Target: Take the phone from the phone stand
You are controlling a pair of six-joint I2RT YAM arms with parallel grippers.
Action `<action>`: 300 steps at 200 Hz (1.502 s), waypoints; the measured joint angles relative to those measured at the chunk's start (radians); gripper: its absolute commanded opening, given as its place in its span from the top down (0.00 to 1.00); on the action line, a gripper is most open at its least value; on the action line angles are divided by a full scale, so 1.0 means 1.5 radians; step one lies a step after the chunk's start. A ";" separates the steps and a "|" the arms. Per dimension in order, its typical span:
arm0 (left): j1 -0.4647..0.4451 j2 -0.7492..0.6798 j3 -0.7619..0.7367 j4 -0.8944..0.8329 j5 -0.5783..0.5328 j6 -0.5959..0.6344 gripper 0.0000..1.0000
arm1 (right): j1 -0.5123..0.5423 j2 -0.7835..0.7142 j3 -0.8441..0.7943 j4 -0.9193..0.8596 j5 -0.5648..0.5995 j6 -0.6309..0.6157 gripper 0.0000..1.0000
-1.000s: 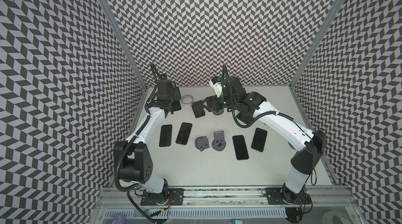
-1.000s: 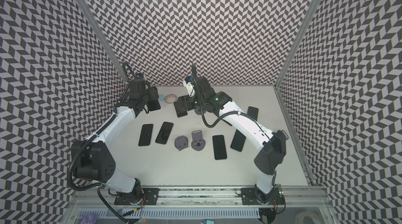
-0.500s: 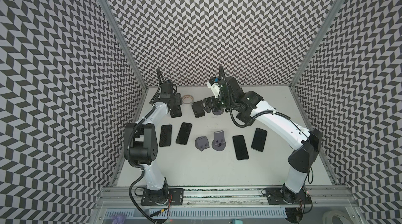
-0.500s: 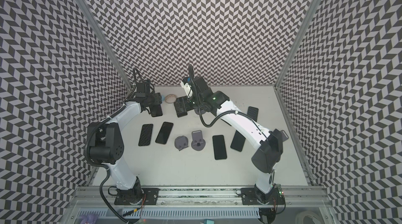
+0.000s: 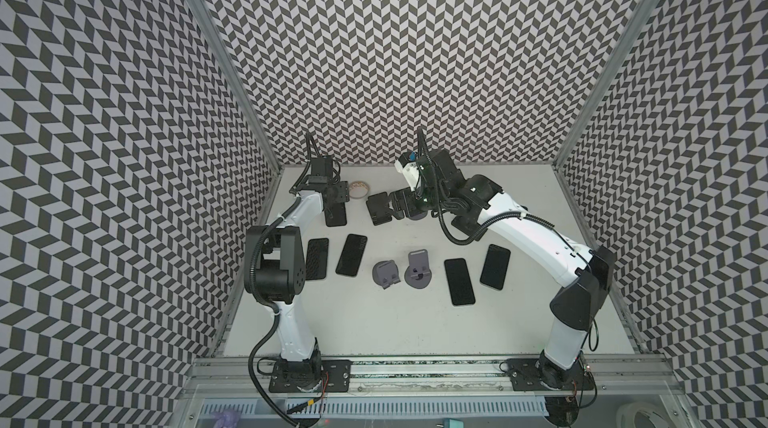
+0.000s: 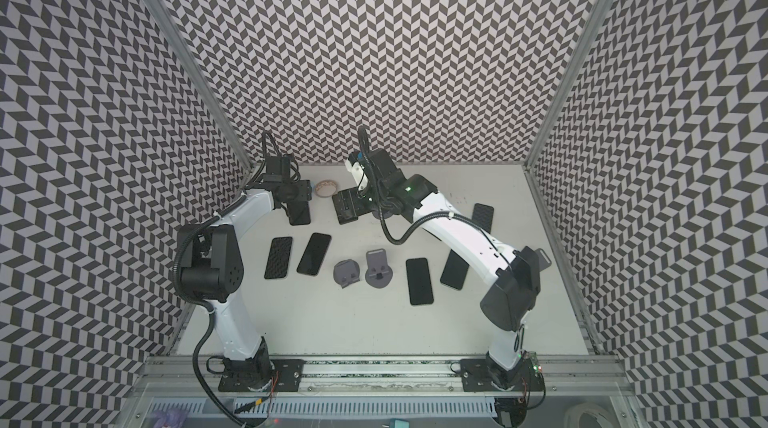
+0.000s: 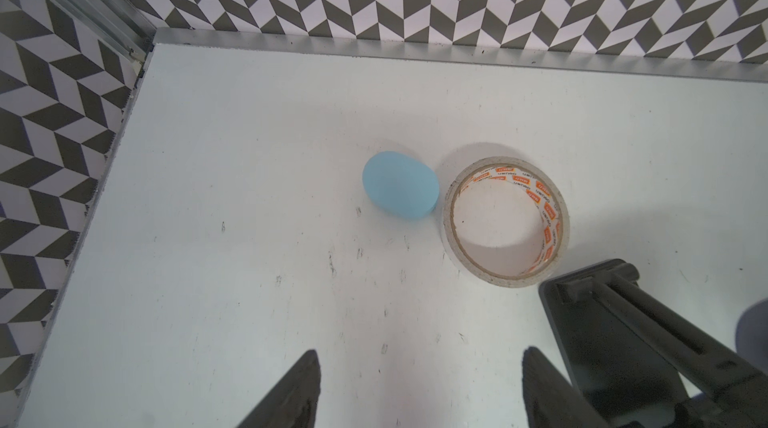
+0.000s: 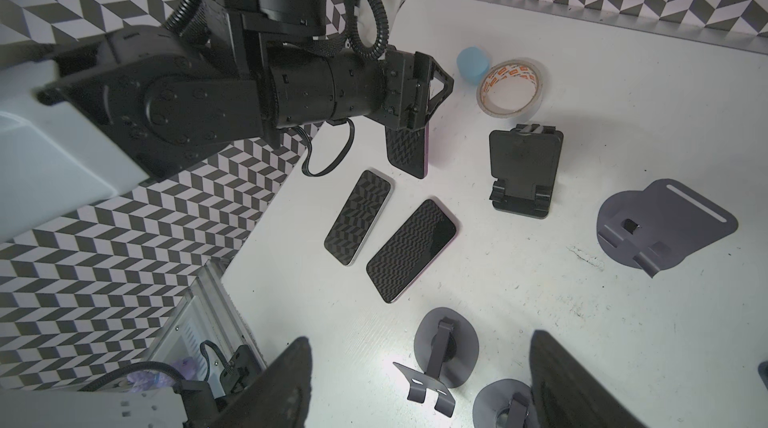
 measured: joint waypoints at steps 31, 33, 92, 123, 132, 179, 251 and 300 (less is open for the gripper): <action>0.001 0.021 0.002 -0.012 0.005 0.009 0.54 | 0.001 0.000 -0.009 0.000 -0.002 0.000 0.20; 0.001 0.023 0.002 -0.014 0.005 0.009 0.54 | 0.001 0.000 -0.010 0.000 -0.002 0.000 0.20; 0.008 0.084 0.057 -0.066 0.017 0.029 0.54 | 0.012 0.000 -0.010 0.001 0.003 -0.002 0.20; 0.008 0.112 0.097 -0.085 0.017 0.041 0.54 | 0.013 -0.007 -0.022 0.010 0.010 0.001 0.20; 0.008 0.120 0.105 -0.088 0.017 0.044 0.54 | 0.014 -0.013 -0.033 0.016 0.012 0.004 0.20; 0.016 0.164 0.155 -0.112 0.016 0.056 0.54 | 0.016 -0.026 -0.055 0.021 0.017 0.010 0.21; 0.029 0.191 0.181 -0.106 0.023 0.047 0.51 | 0.016 -0.025 -0.052 0.025 0.027 0.010 0.21; 0.031 0.207 0.176 -0.074 0.021 0.036 0.49 | 0.016 -0.024 -0.037 0.025 0.036 0.007 0.20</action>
